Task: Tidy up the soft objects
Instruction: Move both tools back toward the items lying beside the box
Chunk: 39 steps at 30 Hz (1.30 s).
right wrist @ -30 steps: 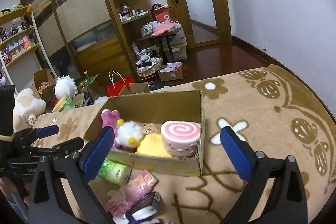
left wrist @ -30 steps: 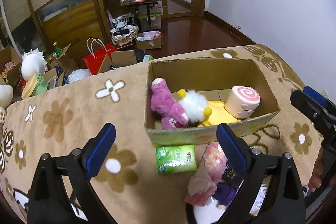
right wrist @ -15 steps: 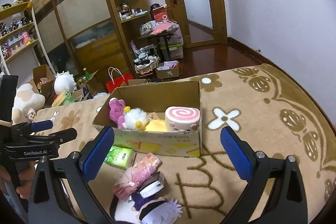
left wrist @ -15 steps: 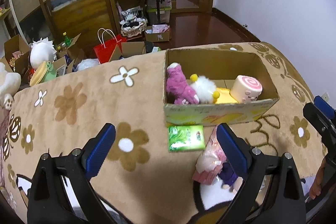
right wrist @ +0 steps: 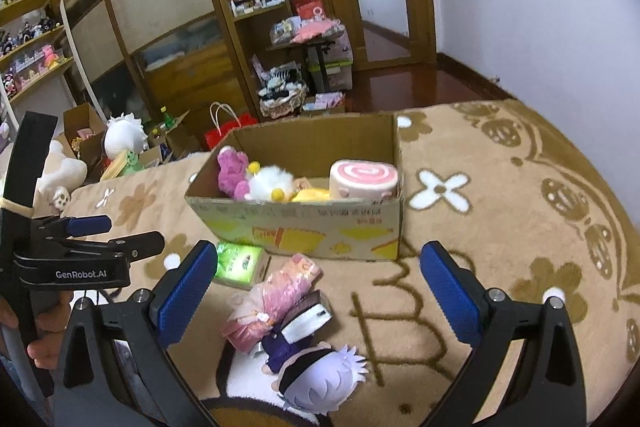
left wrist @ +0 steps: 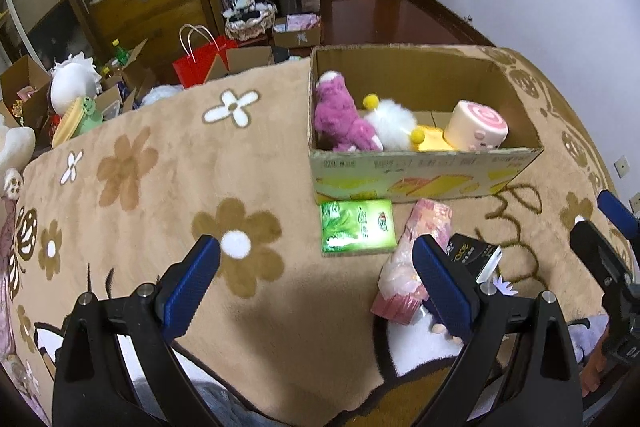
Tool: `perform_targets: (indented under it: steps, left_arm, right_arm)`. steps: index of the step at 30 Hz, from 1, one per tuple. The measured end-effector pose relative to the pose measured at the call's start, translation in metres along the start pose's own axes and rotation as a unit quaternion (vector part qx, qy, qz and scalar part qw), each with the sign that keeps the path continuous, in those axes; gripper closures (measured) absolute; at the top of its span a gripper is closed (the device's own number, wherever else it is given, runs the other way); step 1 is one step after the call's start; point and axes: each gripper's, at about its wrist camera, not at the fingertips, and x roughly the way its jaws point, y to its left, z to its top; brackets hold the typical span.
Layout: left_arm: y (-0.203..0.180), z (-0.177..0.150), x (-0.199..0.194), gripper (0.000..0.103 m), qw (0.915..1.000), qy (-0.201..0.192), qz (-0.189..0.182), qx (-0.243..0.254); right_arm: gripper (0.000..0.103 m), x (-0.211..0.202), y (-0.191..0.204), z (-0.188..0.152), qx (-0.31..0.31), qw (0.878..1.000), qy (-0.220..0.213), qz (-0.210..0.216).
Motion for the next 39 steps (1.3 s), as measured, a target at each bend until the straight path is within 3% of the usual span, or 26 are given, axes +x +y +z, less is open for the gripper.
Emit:
perform_targets:
  steps: [17,34,39]
  left_arm:
    - [-0.005,0.004,0.051,0.007,0.9974,0.071,-0.015,-0.001]
    - [-0.004,0.012,0.087,0.007,0.9926,0.114,-0.039,-0.015]
    - [-0.009,0.015,0.098,0.007,0.9909,0.125,-0.049,-0.012]
  right_arm:
    - [0.0,0.047,-0.002,-0.022,0.011,0.996,0.086,0.003]
    - [0.0,0.082,0.001,-0.035,0.018,0.988,0.154,0.017]
    - [0.015,0.094,0.003,-0.041,0.018,0.982,0.183,0.035]
